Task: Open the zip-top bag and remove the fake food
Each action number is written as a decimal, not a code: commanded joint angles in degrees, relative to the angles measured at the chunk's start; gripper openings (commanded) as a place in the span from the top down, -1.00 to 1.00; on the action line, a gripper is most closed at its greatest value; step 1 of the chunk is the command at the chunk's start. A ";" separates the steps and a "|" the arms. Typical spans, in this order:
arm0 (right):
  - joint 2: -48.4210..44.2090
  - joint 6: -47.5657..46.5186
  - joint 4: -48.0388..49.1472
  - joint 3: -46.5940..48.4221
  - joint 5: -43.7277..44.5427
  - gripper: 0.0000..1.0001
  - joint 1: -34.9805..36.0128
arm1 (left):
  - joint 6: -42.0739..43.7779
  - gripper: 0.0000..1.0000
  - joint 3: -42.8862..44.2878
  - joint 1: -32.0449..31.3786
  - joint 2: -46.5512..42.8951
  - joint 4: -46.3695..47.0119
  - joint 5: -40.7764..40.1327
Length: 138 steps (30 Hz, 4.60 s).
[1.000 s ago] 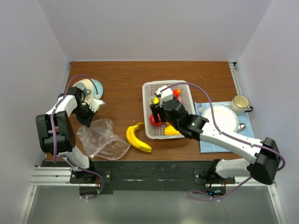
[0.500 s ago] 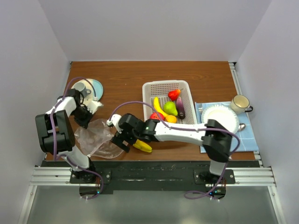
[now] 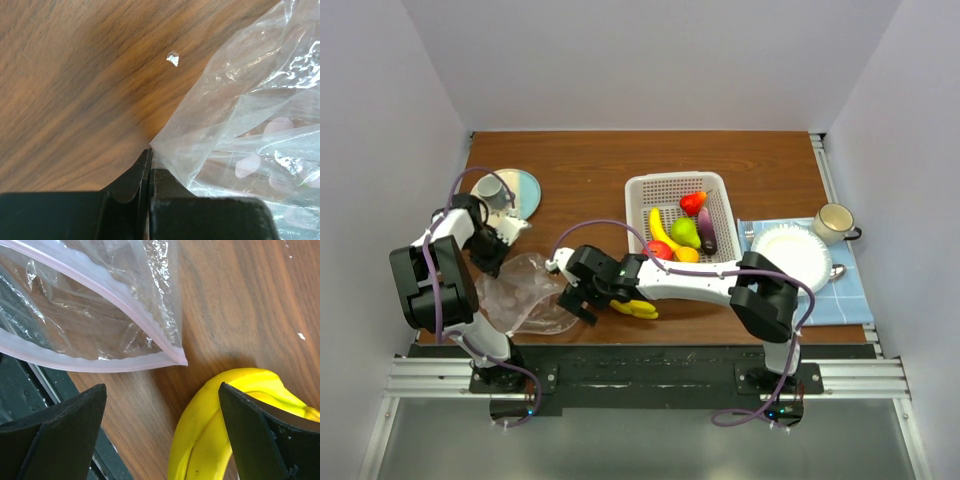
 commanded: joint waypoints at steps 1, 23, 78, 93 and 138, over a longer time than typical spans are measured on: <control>-5.99 0.29 -2.29 1.11 4.02 -0.97 0.33 | 0.93 1.00 1.49 0.26 -0.47 -0.20 0.96; 5.25 6.97 -22.57 9.97 20.19 -0.92 0.68 | 1.46 1.00 0.08 0.26 -0.65 0.76 1.93; -2.85 9.35 5.02 24.55 8.76 0.96 -41.15 | -7.24 1.00 8.17 -9.76 -6.45 -2.05 13.44; 0.70 6.01 7.90 18.17 18.00 -0.97 -42.12 | -7.51 1.00 7.99 -9.76 -5.75 -1.70 13.09; -22.87 26.57 4.22 -29.13 9.21 -0.84 -20.33 | -9.88 1.00 11.50 -10.37 -4.87 -1.17 15.46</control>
